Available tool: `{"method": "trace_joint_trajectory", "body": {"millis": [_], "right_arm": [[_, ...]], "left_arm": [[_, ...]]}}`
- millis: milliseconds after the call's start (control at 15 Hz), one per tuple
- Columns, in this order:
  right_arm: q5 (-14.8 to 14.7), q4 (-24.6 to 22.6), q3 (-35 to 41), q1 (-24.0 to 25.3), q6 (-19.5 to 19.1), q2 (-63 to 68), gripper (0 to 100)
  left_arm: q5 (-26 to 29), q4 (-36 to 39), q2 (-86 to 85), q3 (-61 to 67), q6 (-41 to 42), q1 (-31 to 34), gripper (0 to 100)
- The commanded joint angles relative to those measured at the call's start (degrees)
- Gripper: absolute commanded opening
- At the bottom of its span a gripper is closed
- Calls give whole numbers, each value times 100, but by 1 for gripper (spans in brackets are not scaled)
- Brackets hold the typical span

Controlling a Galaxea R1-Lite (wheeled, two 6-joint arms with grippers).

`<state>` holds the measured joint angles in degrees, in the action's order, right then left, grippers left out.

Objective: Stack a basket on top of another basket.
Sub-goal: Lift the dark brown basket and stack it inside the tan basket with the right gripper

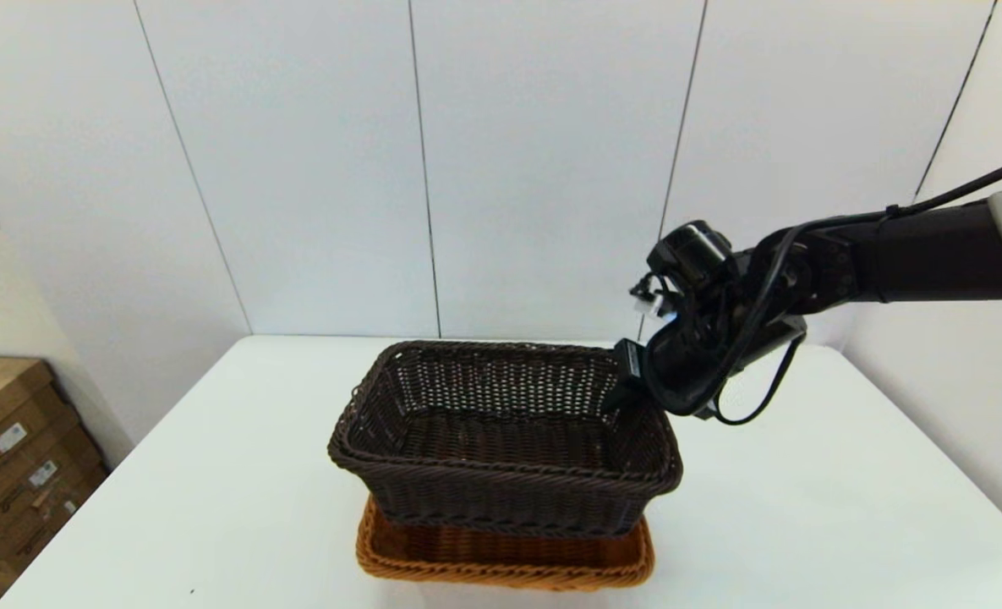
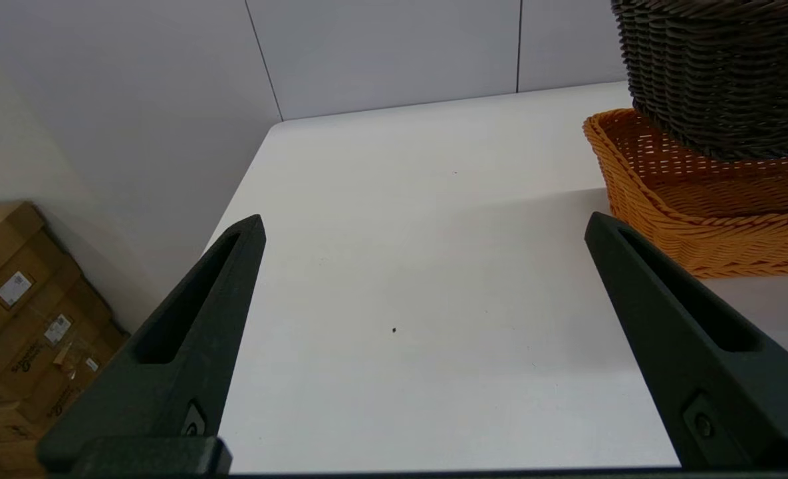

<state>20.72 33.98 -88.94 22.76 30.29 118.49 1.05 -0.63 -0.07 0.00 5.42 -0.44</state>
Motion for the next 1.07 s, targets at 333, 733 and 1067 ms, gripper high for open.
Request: {"method": "trace_joint_trajectory", "body": {"millis": [333,733,1067], "right_arm": [[28,13,-9,36,29,69,0],[37,-110,-9,115,29,148,0],[37,-163,-9,176,29,271,0]], "left_arm": [[1,-7,-1,9,2,0,100],[1,-7,-1,9,2,9,100],[1,-7,-1,9,2,0,100]]}}
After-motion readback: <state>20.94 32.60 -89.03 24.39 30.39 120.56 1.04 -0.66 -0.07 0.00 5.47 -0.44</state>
